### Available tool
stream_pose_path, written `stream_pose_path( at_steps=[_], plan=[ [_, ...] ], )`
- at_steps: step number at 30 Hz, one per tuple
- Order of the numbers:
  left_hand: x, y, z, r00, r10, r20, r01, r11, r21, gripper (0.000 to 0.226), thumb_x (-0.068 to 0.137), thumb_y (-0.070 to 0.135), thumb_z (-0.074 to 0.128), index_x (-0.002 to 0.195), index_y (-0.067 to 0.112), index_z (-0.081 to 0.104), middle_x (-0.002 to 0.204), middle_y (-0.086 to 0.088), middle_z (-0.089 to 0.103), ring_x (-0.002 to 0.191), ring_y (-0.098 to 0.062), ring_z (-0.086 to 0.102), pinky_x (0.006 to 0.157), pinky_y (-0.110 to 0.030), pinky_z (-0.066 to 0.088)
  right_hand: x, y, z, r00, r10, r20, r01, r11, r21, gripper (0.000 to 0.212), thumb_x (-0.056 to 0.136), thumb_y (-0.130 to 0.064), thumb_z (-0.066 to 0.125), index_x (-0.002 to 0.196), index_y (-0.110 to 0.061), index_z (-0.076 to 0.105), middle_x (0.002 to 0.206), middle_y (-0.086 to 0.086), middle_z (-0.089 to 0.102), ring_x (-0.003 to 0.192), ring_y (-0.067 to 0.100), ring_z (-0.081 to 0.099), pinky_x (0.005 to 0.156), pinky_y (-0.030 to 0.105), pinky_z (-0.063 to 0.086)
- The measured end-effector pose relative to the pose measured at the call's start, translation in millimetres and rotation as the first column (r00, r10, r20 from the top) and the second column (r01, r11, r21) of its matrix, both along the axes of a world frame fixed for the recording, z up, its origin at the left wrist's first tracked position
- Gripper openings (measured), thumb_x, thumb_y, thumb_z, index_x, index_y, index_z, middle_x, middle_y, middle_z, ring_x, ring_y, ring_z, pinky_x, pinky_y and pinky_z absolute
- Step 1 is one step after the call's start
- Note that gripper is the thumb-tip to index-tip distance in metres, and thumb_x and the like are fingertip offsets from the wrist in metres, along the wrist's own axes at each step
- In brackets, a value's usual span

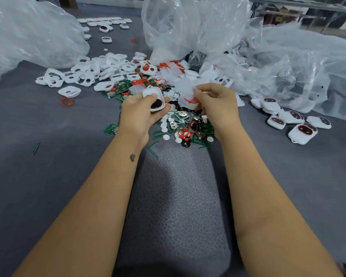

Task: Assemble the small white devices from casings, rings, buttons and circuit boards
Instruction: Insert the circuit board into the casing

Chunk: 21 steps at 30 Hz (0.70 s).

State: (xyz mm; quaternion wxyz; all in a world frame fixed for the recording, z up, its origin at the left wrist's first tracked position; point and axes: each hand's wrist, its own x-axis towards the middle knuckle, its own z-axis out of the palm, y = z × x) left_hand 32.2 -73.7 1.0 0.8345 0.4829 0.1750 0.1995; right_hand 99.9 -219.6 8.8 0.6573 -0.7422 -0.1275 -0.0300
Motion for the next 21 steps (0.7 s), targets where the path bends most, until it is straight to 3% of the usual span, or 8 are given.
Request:
stream_pose_path(
  at_steps=[4,7,10,13,16,21],
  plan=[
    [0.2,-1.8,0.7,1.000,-0.017,-0.001,0.017,1.000,0.021,0.021,0.097,-0.001,0.049,0.084,0.004,0.064,0.077,-0.012,0.072,0.072,-0.018,0.073,0.065,-0.023,0.058,3.5,-1.4,-0.6,0.992,-0.112,0.052,0.115,0.991,-0.067,0.013,0.087,-0.018,0.069,0.076,-0.026,0.068,0.074,-0.012,0.059,0.080,0.010,0.055,0.077,0.024,0.047],
    [0.6,-2.3,-0.1,0.999,-0.036,-0.009,0.036,0.998,0.053,0.022,0.097,-0.001,0.049,0.082,0.004,0.064,0.074,-0.009,0.073,0.071,-0.018,0.072,0.065,-0.022,0.057,1.8,-2.6,1.5,0.998,-0.060,0.027,0.060,0.998,-0.013,0.014,0.088,-0.014,0.067,0.076,-0.021,0.068,0.069,-0.008,0.065,0.063,0.002,0.056,0.064,0.016,0.046],
    [2.1,-3.2,-2.3,0.999,-0.037,-0.023,0.039,0.996,0.086,0.020,0.098,-0.001,0.048,0.085,0.004,0.063,0.081,-0.010,0.072,0.072,-0.018,0.073,0.065,-0.020,0.056,0.1,-2.6,1.8,0.998,0.046,-0.052,-0.045,0.999,0.024,0.012,0.089,-0.011,0.065,0.080,-0.017,0.068,0.067,-0.004,0.066,0.056,0.006,0.056,0.054,0.018,0.043],
    [2.4,-2.9,-3.2,0.999,-0.029,-0.013,0.030,0.997,0.076,0.015,0.097,-0.002,0.048,0.100,0.006,0.060,0.098,-0.017,0.069,0.075,-0.018,0.073,0.066,-0.021,0.057,-0.5,-2.7,2.0,0.985,0.132,-0.109,-0.129,0.991,0.033,0.016,0.089,-0.008,0.063,0.078,-0.017,0.069,0.057,-0.010,0.061,0.053,0.007,0.053,0.051,0.019,0.042],
    [1.0,-0.5,-3.2,0.999,-0.030,0.020,0.028,0.994,0.102,0.034,0.095,-0.007,0.047,0.110,0.021,0.059,0.116,-0.014,0.060,0.080,-0.017,0.074,0.068,-0.024,0.058,-1.0,-1.8,3.3,0.981,0.148,-0.128,-0.144,0.989,0.042,0.023,0.089,-0.002,0.055,0.077,-0.015,0.070,0.049,-0.013,0.055,0.051,0.007,0.050,0.049,0.019,0.040],
    [-3.2,-3.2,1.0,0.996,-0.079,-0.041,0.085,0.985,0.153,0.028,0.097,-0.001,0.049,0.089,0.013,0.072,0.098,-0.009,0.068,0.073,-0.019,0.073,0.066,-0.022,0.057,-3.0,-1.9,4.1,0.976,0.190,-0.110,-0.179,0.978,0.105,0.016,0.090,-0.001,0.057,0.083,-0.010,0.070,0.055,-0.006,0.056,0.052,0.009,0.049,0.050,0.021,0.039]
  ],
)
